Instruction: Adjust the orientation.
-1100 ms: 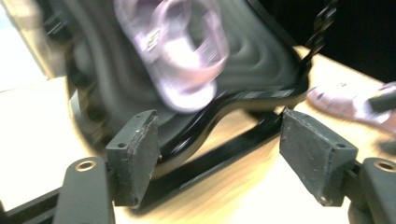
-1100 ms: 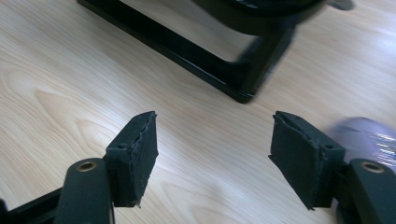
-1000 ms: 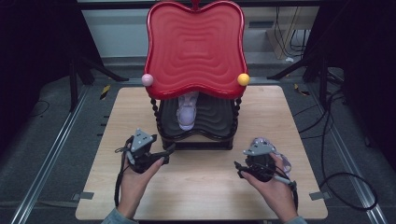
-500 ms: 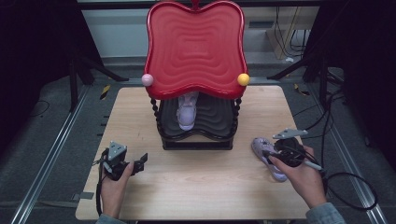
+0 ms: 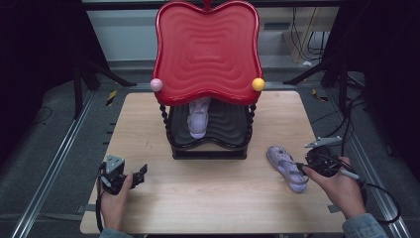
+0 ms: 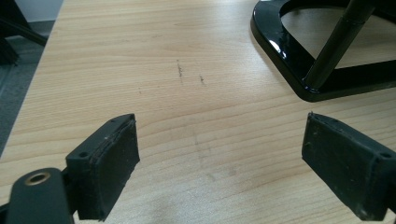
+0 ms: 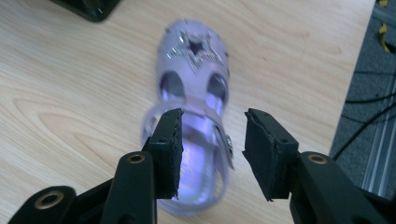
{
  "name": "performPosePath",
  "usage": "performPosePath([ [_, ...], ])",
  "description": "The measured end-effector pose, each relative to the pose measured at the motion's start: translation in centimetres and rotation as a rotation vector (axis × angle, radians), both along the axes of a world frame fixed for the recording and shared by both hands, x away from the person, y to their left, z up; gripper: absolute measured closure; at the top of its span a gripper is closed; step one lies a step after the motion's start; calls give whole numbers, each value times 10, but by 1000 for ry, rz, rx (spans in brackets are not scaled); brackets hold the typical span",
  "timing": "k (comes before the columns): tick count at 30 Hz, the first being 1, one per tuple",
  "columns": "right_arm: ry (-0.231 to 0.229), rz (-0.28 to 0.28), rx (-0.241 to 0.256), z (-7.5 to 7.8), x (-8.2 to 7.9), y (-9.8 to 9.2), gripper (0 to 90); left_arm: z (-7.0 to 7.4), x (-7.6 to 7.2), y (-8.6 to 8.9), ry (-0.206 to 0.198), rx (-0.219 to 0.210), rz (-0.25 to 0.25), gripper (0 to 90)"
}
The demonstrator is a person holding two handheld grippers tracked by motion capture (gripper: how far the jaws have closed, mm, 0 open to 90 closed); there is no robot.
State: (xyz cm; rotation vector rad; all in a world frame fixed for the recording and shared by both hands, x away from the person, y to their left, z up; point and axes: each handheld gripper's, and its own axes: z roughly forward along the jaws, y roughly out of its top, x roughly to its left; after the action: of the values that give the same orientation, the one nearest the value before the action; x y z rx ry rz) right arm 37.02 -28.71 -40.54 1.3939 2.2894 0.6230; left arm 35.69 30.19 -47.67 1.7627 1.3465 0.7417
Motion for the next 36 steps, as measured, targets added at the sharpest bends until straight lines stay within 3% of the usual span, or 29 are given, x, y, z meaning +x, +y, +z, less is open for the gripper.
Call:
performPosePath([
  [6,66,0,-22,-13,7,-11,583,-3,2,-1,8,23,-8,104],
  [14,141,6,-38,-30,18,-9,644,-6,3,7,16,0,12,110],
  [19,184,19,-58,-39,25,-5,670,-7,4,5,20,6,7,111],
  [27,241,17,-69,-47,32,-8,751,-9,4,4,27,13,2,110],
  [36,269,26,-62,-49,36,-10,799,-9,5,2,29,21,-5,110],
])
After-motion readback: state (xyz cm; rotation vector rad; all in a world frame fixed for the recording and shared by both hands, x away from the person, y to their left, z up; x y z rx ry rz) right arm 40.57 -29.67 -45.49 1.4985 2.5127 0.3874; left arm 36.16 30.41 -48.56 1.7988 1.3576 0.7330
